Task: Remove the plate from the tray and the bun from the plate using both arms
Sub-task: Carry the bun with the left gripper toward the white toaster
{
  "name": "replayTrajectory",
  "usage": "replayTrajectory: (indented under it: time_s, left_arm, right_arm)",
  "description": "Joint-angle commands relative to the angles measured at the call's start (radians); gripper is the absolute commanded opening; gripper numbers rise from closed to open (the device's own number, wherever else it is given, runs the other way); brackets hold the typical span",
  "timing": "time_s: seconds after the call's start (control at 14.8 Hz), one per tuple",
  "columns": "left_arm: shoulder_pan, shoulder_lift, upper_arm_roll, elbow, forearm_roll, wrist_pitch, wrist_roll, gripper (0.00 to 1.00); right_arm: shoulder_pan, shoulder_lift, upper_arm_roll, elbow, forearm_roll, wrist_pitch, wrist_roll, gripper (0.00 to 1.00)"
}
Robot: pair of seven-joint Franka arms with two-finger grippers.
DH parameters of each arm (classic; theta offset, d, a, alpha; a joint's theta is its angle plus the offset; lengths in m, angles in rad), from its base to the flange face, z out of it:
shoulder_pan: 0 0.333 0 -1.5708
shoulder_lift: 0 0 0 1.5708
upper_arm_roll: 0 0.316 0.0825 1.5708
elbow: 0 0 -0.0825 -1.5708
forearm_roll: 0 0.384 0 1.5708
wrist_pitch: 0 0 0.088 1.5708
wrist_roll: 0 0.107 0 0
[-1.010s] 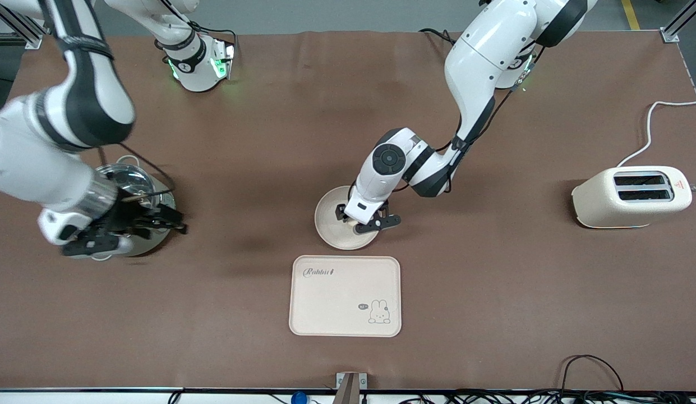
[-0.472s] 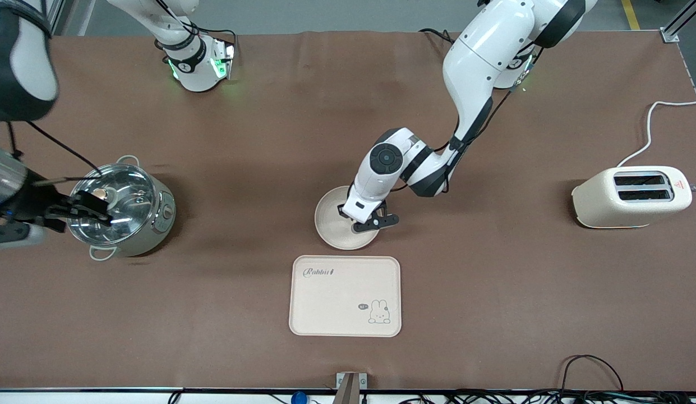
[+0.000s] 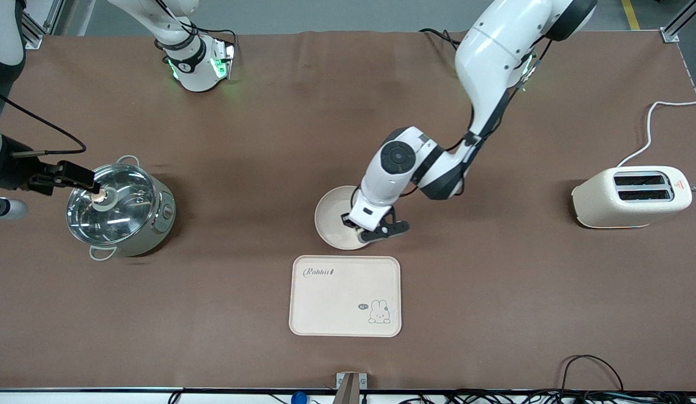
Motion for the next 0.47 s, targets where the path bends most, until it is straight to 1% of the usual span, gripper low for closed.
replayTrajectory:
  time_s: [0.0,0.07,0.13,0.2,0.4]
  left_arm:
    - [0.151,-0.053,-0.006,-0.023,0.066,-0.190,0.096,0.01]
    - [0.205,-0.058,-0.014,-0.023,0.067,-0.239,0.155,0.01]
    - [0.234,-0.059,-0.014,-0.023,0.067,-0.256,0.176,0.01]
    - [0.273,-0.058,-0.011,-0.025,0.070,-0.267,0.185,0.01]
    - [0.369,-0.045,-0.003,-0.034,0.079,-0.292,0.228,0.02]
  right_arm:
    - [0.037,-0.105,-0.031,-0.042,-0.020,-0.034,0.045,1.00]
    - [0.109,-0.127,-0.106,-0.050,-0.020,-0.034,0.045,1.00]
    - [0.155,-0.132,-0.160,-0.051,-0.019,-0.037,0.047,1.00]
    - [0.171,-0.136,-0.179,-0.051,-0.019,-0.037,0.044,1.00]
    - [0.167,-0.147,-0.184,-0.047,-0.010,-0.047,0.039,1.00]
